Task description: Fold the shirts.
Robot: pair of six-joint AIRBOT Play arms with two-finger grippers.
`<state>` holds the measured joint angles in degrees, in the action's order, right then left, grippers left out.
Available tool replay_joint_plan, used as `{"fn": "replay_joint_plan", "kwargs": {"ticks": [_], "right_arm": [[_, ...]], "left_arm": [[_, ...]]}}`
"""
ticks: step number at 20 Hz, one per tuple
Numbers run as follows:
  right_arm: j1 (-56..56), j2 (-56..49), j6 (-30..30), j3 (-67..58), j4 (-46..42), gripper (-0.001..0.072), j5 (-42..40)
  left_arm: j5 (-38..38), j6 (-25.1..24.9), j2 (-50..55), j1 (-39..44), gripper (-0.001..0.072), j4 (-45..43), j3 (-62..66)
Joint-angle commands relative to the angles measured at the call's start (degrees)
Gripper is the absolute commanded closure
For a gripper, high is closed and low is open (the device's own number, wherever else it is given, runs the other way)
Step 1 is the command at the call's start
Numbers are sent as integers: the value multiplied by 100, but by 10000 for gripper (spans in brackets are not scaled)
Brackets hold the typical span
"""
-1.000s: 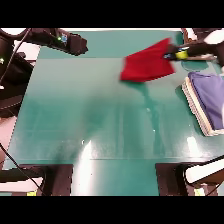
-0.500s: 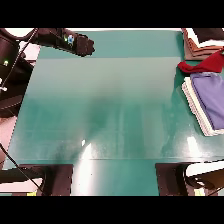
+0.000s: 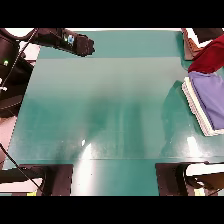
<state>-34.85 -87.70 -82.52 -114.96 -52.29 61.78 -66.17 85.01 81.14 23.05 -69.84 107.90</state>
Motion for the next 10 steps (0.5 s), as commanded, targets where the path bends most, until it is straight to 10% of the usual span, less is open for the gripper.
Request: {"fn": "replay_joint_plan", "kwargs": {"ticks": [1,10], "right_arm": [[-157,540,356,439,-44,695,188],[-1392,1998,463,2815,-1410,695,1351]], "left_arm": [[-129,0,4,0,678,-4,0],[-186,-4,4,0,678,-4,0]]}}
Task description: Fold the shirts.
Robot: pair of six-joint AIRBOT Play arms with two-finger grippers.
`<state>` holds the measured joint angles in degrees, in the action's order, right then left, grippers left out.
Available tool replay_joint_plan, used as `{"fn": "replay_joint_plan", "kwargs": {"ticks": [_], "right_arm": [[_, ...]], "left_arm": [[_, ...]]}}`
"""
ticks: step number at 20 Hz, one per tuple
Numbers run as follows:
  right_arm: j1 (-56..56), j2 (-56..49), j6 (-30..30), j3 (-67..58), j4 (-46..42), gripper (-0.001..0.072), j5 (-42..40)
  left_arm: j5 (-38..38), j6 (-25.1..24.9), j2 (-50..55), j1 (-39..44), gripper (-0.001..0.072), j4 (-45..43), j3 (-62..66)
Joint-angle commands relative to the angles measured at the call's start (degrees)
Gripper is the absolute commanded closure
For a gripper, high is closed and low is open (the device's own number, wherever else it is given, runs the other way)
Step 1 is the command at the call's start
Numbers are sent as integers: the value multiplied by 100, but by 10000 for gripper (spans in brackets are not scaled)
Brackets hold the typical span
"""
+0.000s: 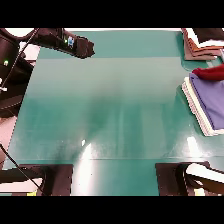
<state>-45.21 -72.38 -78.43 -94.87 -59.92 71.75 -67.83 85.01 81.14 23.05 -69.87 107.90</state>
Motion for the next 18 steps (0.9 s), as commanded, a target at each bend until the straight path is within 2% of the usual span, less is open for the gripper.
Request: {"fn": "replay_joint_plan", "kwargs": {"ticks": [1,3,4,6,7,8,13,15,18], "right_arm": [[-472,629,55,1152,-896,694,372],[-713,901,57,1851,-1207,691,387],[-826,999,57,2166,-1228,607,396],[-1073,1139,52,2649,-1233,181,393],[-1209,1207,50,2833,-1235,50,396],[-1388,1268,50,2946,-1233,9,409],[-1657,1661,0,2439,-1003,11,280],[-1248,1777,-74,1998,-951,14,107],[-81,1814,-162,1480,-72,17,111]], "left_arm": [[-20,-13,4,2,678,-2,0],[-22,-149,4,2,678,-2,0],[-22,-151,4,0,678,-2,0],[-24,-151,4,0,678,-2,0],[-26,-151,4,0,678,0,0],[-24,-151,4,0,678,0,0],[-28,-153,4,0,678,0,0],[-35,-151,4,2,678,2,0],[-22,-151,4,0,677,0,0]]}}
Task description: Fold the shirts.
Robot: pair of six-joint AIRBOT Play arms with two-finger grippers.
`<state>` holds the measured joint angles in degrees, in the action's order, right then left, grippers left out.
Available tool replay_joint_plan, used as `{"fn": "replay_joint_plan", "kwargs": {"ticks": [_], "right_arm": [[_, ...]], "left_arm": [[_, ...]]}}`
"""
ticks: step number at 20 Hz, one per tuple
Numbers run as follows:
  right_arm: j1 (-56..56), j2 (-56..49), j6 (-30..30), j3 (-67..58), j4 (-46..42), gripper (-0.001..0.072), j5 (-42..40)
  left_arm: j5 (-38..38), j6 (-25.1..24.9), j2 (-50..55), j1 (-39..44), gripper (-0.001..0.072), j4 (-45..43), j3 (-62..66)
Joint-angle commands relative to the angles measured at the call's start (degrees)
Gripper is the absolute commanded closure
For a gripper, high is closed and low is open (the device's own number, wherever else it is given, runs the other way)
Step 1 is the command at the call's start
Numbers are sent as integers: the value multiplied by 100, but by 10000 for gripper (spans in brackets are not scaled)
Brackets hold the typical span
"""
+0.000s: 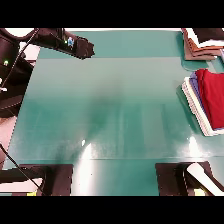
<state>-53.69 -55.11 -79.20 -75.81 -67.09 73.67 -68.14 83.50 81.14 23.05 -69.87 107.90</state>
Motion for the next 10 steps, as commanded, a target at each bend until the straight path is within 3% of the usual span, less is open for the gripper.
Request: {"fn": "replay_joint_plan", "kwargs": {"ticks": [1,6,9,10], "right_arm": [[1335,87,-87,-531,920,17,-103],[4291,-9,-83,-610,992,25,-551],[5558,-264,-79,-610,990,103,-748],[5882,-356,-66,-610,990,224,-776]], "left_arm": [[26,0,4,0,677,-9,0],[44,4,4,0,677,-98,2],[140,4,4,0,677,-85,2],[212,4,4,0,677,-85,2]]}}
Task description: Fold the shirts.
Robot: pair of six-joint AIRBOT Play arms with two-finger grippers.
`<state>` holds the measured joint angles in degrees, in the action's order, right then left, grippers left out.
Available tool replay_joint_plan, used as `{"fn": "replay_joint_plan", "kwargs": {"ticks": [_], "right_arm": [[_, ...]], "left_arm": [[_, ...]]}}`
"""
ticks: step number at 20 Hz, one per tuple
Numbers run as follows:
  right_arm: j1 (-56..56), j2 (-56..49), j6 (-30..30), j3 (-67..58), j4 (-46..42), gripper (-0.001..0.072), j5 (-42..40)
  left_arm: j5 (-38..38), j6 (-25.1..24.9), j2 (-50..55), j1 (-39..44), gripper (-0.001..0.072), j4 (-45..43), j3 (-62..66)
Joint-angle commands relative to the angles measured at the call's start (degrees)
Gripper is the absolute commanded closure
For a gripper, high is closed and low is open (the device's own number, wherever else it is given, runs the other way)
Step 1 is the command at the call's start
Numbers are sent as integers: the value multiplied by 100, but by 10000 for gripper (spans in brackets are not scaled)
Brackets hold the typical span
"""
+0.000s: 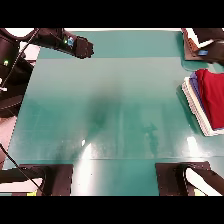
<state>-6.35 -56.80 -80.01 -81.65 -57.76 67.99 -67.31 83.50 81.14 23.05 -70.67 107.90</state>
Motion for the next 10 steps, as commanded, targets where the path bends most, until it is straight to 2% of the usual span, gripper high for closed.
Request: {"fn": "replay_joint_plan", "kwargs": {"ticks": [1,2,3,10], "right_arm": [[1392,-271,26,-26,55,447,-208],[1585,-352,120,-26,57,657,-199],[1720,-415,168,-26,59,694,-199],[1779,-396,166,-26,66,693,-203]], "left_arm": [[203,2,4,0,677,-2,2],[260,4,4,0,677,-4,2],[319,2,4,0,677,-4,2],[872,2,4,0,677,-2,2]]}}
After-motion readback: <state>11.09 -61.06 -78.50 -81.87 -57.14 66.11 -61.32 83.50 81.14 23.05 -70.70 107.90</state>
